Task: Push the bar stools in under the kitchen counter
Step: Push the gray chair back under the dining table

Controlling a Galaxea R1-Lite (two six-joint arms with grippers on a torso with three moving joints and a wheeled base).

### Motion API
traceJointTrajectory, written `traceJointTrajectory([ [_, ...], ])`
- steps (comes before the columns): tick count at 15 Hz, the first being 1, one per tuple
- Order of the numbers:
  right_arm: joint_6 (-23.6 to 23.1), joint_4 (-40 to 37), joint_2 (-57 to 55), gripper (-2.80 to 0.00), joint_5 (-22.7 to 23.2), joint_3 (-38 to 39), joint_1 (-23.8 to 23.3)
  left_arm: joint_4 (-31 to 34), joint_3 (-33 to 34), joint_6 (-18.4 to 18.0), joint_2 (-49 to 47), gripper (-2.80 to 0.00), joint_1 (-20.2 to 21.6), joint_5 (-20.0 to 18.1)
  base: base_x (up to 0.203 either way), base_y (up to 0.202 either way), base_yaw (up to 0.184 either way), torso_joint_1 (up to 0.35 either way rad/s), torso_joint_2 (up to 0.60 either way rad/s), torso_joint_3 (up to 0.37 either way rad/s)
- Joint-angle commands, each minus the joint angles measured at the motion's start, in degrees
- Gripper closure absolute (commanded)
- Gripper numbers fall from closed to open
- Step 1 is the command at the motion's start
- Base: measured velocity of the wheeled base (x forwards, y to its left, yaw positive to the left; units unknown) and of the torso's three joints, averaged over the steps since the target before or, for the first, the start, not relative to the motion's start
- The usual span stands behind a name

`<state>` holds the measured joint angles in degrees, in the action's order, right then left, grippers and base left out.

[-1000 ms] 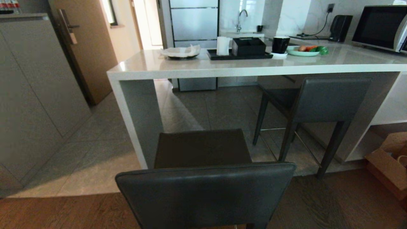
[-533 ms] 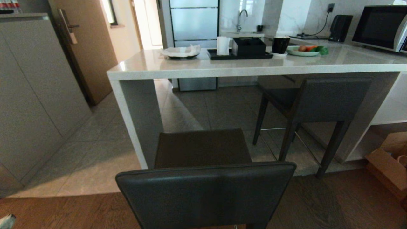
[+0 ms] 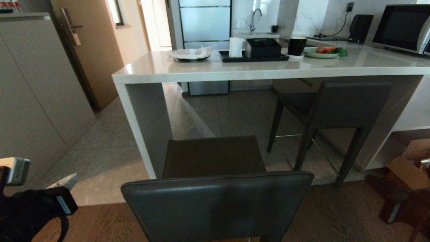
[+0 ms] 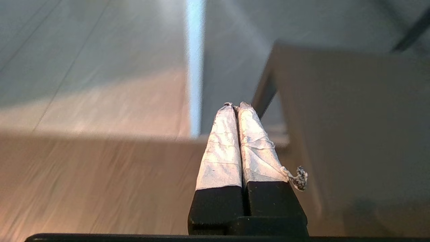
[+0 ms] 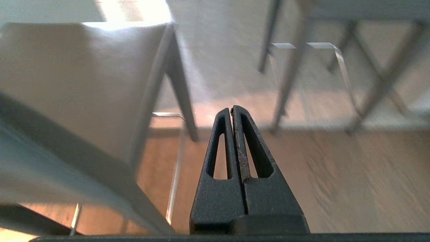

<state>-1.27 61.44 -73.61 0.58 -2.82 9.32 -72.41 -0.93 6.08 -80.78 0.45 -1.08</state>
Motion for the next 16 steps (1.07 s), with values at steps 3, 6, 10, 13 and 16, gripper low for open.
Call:
traceJointTrajectory([
  [3, 1.04, 16.28, -18.64, 0.00, -4.00, -2.04, 16.10, -10.03, 0.92, 0.14, -7.92, 0.00, -7.14, -2.42, 0.000, 0.000, 0.000, 0.000, 0.00, 0.000],
  [6, 2.04, 16.95, -20.52, 0.00, -4.45, -3.67, 18.60, -9.90, 0.93, 0.14, -8.06, 0.00, -12.25, -2.38, 0.000, 0.000, 0.000, 0.000, 0.00, 0.000],
  [10, 3.28, 18.32, -22.78, 0.00, -4.44, -4.41, 18.83, -6.78, 0.93, -0.11, -7.99, 0.00, -15.30, -2.34, 0.000, 0.000, 0.000, 0.000, 0.00, 0.000],
  [13, 3.11, 24.08, -28.25, 0.00, -4.78, -4.36, 18.90, -4.96, 0.93, 0.06, -8.31, 0.00, -16.66, -2.44, 0.000, 0.000, 0.000, 0.000, 0.00, 0.000],
  [16, 2.96, 26.21, -31.41, 0.00, -7.97, -4.38, 20.83, -4.84, 0.81, -0.05, -10.87, 0.00, -19.35, -1.72, 0.000, 0.000, 0.000, 0.000, 0.00, 0.000],
])
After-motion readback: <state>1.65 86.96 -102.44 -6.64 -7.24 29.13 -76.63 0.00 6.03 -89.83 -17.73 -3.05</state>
